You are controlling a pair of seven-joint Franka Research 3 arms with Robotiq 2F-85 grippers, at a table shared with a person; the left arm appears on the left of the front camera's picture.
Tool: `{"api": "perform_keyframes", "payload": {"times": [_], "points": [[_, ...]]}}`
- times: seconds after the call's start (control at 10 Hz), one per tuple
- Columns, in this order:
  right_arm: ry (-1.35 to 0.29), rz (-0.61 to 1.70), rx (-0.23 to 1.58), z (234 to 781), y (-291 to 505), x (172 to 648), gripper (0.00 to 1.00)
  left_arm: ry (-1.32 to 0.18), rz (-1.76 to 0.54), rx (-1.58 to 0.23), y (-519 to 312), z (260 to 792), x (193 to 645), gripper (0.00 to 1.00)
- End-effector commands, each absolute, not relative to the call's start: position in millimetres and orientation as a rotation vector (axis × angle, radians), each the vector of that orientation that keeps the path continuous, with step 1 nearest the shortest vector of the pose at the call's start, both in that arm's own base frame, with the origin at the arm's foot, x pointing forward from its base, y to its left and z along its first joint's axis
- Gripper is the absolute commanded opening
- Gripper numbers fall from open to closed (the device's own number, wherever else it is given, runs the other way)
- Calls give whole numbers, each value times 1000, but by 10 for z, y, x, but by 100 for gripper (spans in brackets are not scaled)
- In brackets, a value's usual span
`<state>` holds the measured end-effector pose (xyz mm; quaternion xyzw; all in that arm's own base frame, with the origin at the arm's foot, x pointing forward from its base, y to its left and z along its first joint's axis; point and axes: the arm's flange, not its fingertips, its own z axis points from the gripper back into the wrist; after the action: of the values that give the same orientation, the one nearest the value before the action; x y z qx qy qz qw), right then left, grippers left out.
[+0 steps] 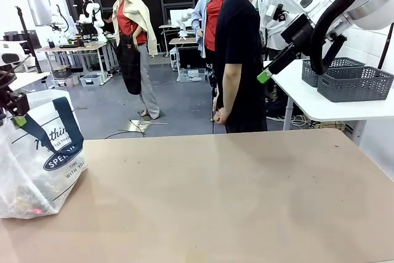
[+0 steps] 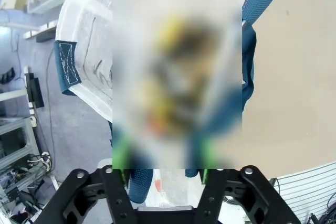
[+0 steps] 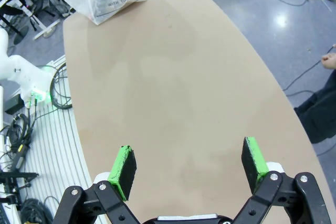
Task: Transfer purchased items from the store into the shopping bag.
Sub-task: Move the Reusable shopping bag to the right side of the table.
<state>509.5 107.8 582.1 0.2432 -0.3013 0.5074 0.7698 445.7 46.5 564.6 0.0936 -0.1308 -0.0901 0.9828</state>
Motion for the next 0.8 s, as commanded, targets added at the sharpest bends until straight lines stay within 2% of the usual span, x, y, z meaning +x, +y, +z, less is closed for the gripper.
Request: {"api": "perform_keyframes", "payload": {"times": [0.0, 0.7], "points": [[-651, 1109, 529, 5804, 1083, 5094, 100, -269, -159, 185, 441, 5711, 4408, 100], [-651, 1109, 529, 5804, 1083, 5094, 100, -289, -162, 175, 381, 5842, 4315, 100]]}}
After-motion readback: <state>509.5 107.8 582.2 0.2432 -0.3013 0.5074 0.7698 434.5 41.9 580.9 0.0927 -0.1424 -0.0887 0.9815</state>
